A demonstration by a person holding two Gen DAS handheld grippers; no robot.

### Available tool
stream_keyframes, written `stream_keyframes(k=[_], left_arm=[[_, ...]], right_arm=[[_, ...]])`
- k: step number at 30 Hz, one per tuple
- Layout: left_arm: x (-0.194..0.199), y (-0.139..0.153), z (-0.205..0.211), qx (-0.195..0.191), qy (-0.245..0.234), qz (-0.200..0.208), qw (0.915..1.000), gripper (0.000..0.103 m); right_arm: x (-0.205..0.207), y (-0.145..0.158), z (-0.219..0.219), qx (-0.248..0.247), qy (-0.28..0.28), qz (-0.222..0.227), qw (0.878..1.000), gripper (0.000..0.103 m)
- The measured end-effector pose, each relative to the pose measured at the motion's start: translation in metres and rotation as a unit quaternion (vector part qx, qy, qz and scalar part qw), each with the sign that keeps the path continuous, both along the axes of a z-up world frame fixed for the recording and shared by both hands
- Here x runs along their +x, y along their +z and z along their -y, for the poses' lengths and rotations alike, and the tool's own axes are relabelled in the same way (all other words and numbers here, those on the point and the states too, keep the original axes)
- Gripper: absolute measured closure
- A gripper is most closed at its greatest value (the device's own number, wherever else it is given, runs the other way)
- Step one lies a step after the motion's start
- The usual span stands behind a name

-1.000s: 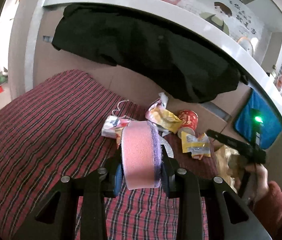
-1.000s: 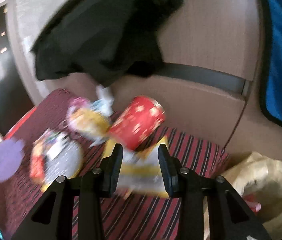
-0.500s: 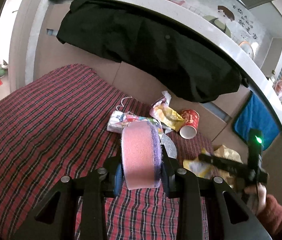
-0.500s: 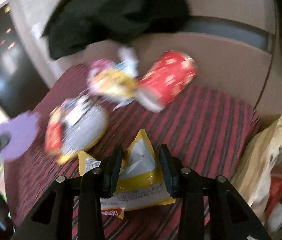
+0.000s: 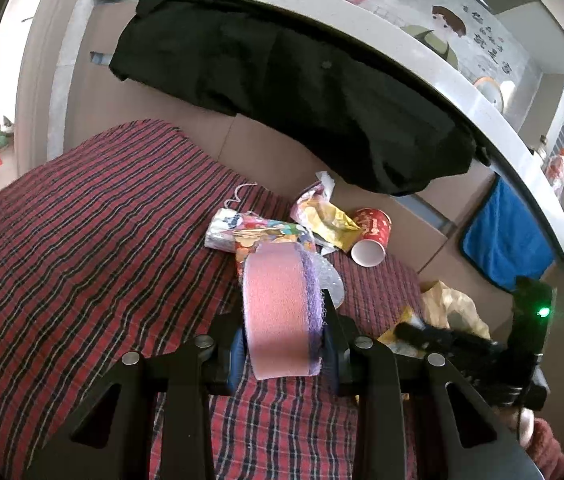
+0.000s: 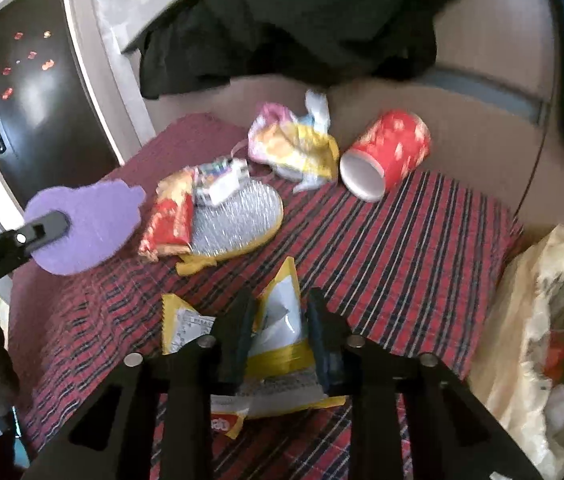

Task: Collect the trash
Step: 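Grasp the yellow snack bag with the right tool while the left tool holds the sponge, then carry the sponge and yellow bag over the bin and open both tools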

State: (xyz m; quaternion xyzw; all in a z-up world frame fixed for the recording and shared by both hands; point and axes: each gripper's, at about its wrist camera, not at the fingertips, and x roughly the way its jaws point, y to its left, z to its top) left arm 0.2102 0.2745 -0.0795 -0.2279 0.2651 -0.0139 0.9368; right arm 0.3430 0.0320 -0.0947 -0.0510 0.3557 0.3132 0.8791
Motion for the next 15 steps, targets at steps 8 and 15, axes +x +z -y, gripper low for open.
stream_keyframes(k=[8, 15], left_arm=[[-0.002, 0.028, 0.054, 0.045, -0.019, 0.029, 0.9984, 0.071], [0.014, 0.055, 0.136, 0.084, -0.06, 0.062, 0.9927, 0.071]], right_arm=[[-0.028, 0.05, 0.047, 0.03, -0.056, 0.091, 0.994, 0.083], [-0.053, 0.077, 0.117, 0.062, -0.126, 0.142, 0.98, 0.083]])
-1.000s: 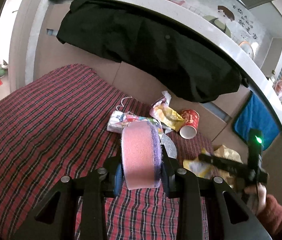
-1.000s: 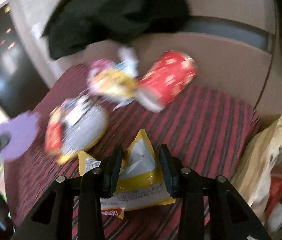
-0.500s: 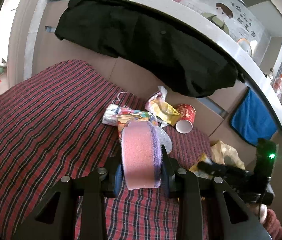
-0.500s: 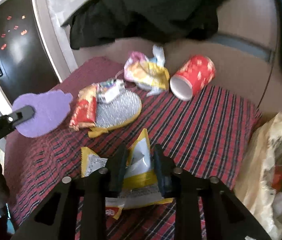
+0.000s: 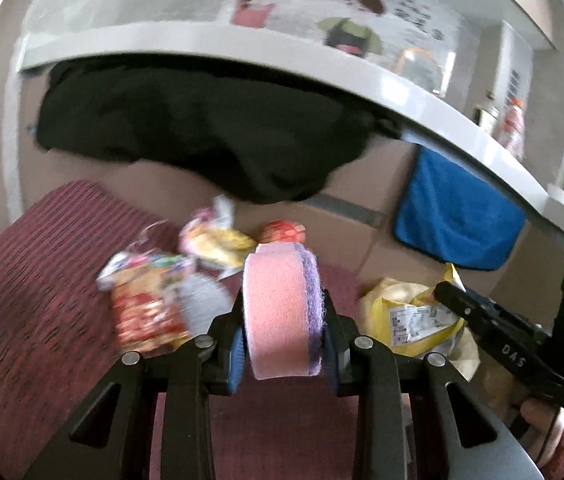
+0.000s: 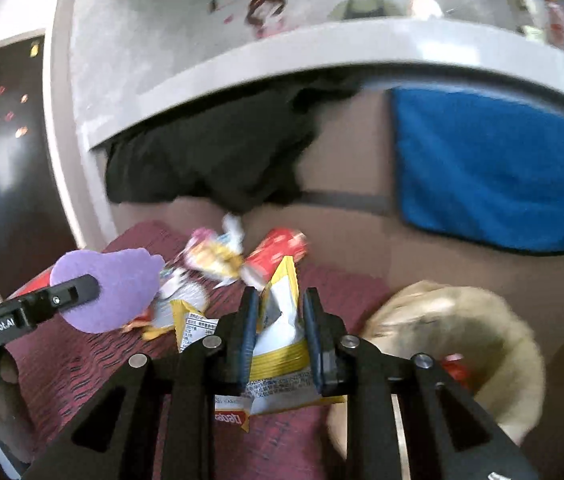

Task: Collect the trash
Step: 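Carry the sponge and yellow bag over the bin and open both tools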

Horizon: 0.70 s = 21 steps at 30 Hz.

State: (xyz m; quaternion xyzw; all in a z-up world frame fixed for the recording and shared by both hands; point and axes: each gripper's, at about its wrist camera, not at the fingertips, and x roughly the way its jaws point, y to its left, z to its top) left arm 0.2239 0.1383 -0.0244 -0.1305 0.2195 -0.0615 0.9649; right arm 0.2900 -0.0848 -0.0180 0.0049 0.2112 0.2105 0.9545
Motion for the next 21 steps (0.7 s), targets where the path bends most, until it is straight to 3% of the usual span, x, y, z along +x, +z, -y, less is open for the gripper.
stream_keyframes(k=[13, 17, 21], left_arm=[[0.039, 0.028, 0.145, 0.05, -0.069, 0.063, 0.9943, 0.071], [0.04, 0.029, 0.17, 0.071, -0.076, 0.086, 0.9908, 0.071], [0.043, 0.024, 0.185, 0.077, -0.083, 0.08, 0.9904, 0.071]], right_arm=[[-0.008, 0.029, 0.117, -0.003, -0.116, 0.068, 0.991, 0.082], [-0.009, 0.029, 0.129, -0.016, -0.132, 0.082, 0.988, 0.082], [-0.008, 0.024, 0.137, -0.025, -0.14, 0.086, 0.986, 0.082]])
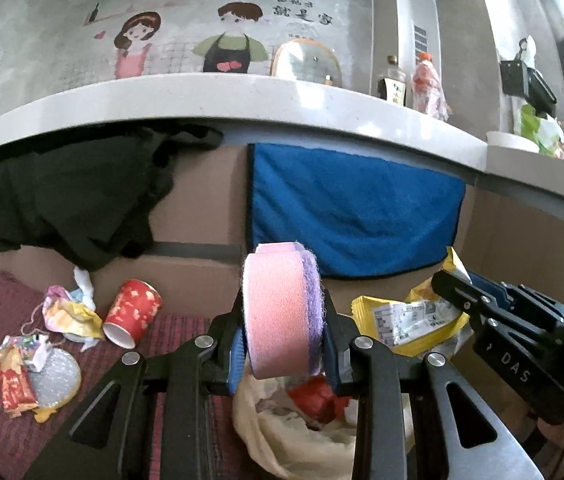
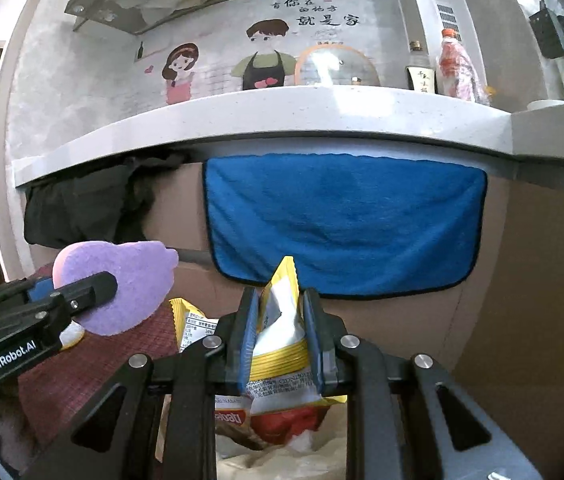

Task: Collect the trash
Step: 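Carry the sponge and yellow bag over the bin and open both tools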

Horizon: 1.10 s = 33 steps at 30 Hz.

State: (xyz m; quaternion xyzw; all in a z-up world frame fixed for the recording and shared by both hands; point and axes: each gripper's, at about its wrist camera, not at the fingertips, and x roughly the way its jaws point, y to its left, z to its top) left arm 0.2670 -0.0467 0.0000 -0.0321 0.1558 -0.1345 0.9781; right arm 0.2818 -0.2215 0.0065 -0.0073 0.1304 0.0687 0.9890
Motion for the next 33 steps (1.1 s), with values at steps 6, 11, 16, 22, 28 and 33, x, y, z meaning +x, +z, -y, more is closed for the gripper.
stream_keyframes(k=[6, 11, 16, 22, 28, 33], left_arm=[[0.004, -0.007, 0.006, 0.002, 0.0, -0.005, 1.0, 0.071], [0.005, -0.008, 0.007, 0.006, 0.003, 0.0, 1.0, 0.071], [0.008, -0.012, 0.008, 0.003, 0.004, -0.006, 1.0, 0.071], [0.013, -0.019, 0.01, 0.002, 0.001, -0.013, 0.9999, 0.071], [0.023, -0.027, 0.012, -0.002, -0.003, -0.029, 0.9996, 0.071], [0.031, -0.035, 0.013, -0.008, -0.003, -0.042, 0.9991, 0.071]], right_arm=[[0.002, -0.006, 0.013, 0.011, -0.007, -0.006, 1.0, 0.082], [0.004, -0.01, 0.015, 0.011, -0.011, -0.009, 1.0, 0.082], [0.007, -0.013, 0.015, 0.008, -0.014, -0.014, 1.0, 0.082], [0.011, -0.019, 0.016, 0.006, -0.019, -0.019, 1.0, 0.082], [0.019, -0.027, 0.018, 0.012, -0.02, -0.03, 0.999, 0.081], [0.025, -0.03, 0.021, 0.019, -0.022, -0.034, 0.999, 0.081]])
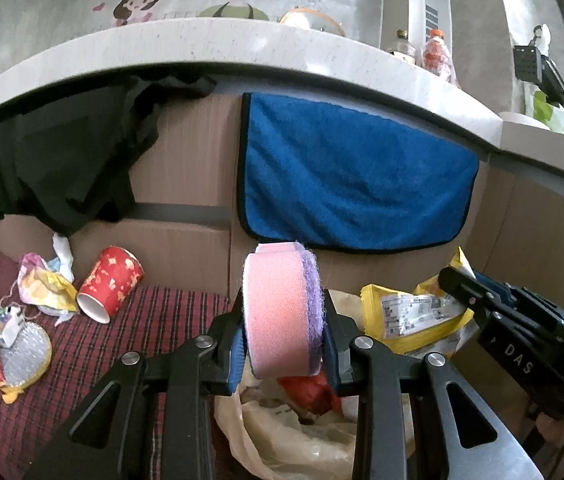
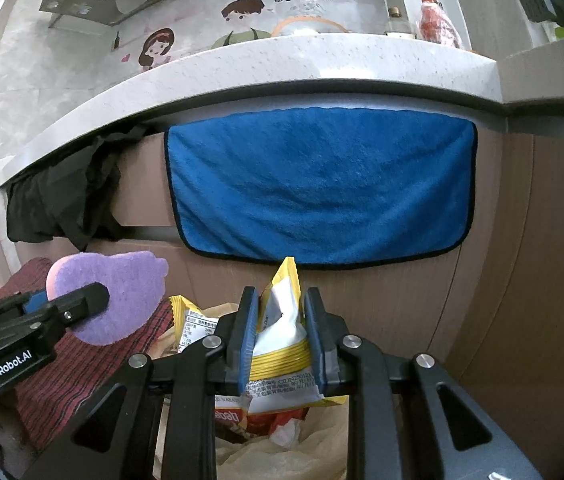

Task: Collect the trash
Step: 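Carry the sponge and yellow bag over the bin and open both tools, then reach the left tool to the red snack packet and grasp it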

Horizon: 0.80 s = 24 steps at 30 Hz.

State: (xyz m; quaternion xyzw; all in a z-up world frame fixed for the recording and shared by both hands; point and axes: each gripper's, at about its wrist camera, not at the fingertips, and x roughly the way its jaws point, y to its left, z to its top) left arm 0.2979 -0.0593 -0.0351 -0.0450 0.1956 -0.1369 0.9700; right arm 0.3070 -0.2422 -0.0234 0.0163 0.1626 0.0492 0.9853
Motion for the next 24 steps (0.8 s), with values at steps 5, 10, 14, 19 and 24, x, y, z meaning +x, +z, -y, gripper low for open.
stream_keyframes(k=[5, 10, 14, 19, 24], left_arm=[[0.006, -0.006, 0.001, -0.003, -0.002, -0.007, 1.0, 0.071], [0.01, -0.009, 0.004, -0.004, -0.007, -0.009, 0.9999, 0.071], [0.021, -0.01, 0.005, -0.026, -0.046, -0.022, 0.9984, 0.057], [0.032, -0.009, -0.011, -0.06, -0.056, -0.055, 0.9951, 0.047], [0.021, 0.002, -0.051, -0.064, -0.019, -0.048, 0.9967, 0.047]], right_arm=[[0.005, -0.003, 0.001, -0.001, 0.0, -0.005, 1.0, 0.081], [0.009, -0.006, 0.001, 0.0, -0.001, -0.009, 1.0, 0.078], [0.015, -0.01, 0.002, 0.005, 0.004, -0.014, 1.0, 0.065], [0.02, -0.019, 0.005, 0.013, -0.003, -0.037, 0.999, 0.064], [0.011, -0.02, 0.002, 0.008, 0.0, -0.049, 0.999, 0.064]])
